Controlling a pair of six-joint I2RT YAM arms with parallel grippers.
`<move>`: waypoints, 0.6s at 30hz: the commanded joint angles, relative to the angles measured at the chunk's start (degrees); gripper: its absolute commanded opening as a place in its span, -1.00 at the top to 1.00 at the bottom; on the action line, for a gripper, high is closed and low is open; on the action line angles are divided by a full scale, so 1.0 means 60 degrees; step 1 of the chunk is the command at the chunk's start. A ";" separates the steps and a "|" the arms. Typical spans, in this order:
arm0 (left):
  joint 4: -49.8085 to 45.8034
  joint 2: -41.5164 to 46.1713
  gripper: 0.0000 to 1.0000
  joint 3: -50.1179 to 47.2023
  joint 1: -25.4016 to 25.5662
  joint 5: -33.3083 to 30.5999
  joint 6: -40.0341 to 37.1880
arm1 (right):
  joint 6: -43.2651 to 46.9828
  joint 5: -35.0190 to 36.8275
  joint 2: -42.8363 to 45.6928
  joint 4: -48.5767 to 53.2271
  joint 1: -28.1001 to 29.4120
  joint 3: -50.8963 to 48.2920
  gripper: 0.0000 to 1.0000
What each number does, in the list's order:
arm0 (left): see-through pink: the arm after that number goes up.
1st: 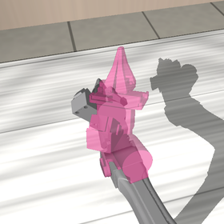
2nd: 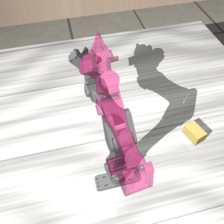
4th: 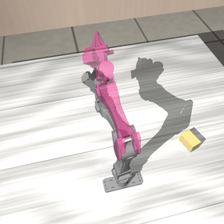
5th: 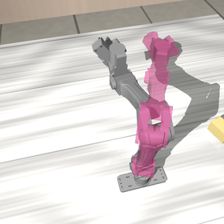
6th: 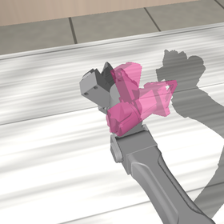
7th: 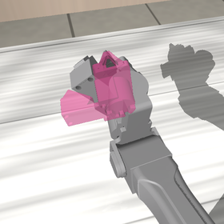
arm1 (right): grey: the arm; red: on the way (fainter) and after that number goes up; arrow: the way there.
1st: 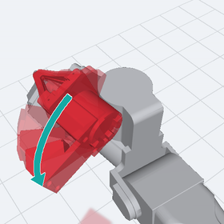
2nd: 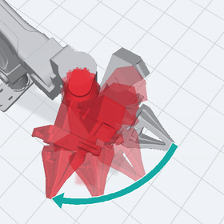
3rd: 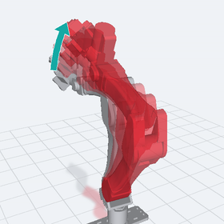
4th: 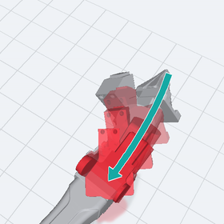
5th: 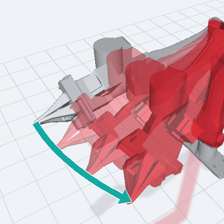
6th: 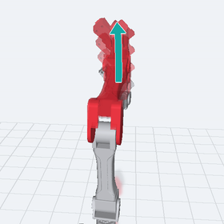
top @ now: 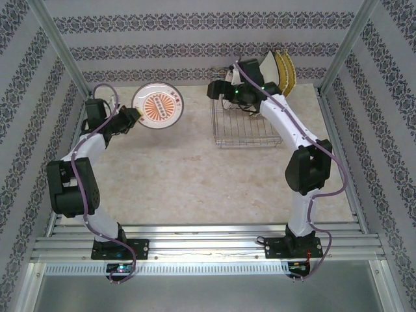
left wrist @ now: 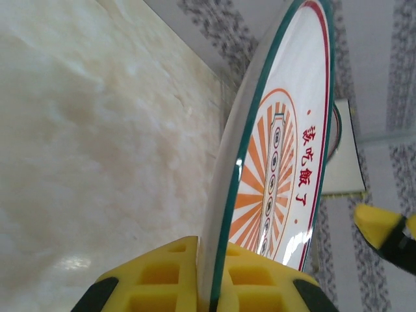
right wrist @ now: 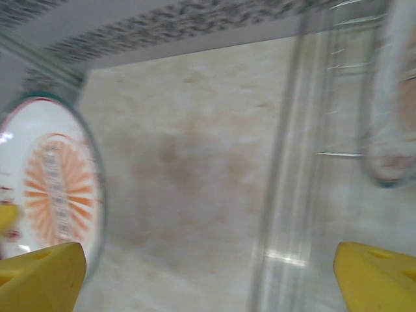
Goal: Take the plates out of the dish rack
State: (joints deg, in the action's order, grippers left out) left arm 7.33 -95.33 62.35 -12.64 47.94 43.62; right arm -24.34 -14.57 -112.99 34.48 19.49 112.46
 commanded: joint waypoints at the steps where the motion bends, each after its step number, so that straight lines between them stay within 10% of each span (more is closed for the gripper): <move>1: 0.1638 0.0268 1.00 -0.0348 -0.0449 -0.0267 0.0718 | 0.1887 0.2921 -0.0089 0.3379 -0.0239 0.1091 -0.95; 18: 0.1908 -0.0767 1.00 -0.0542 -0.1933 -0.2214 0.1259 | 0.2878 0.4246 0.0710 0.5439 -0.1775 0.0695 -0.95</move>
State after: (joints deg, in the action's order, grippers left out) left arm 12.75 -98.61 59.33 -23.53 36.21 48.84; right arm -8.71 9.72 -111.04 64.58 9.34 117.56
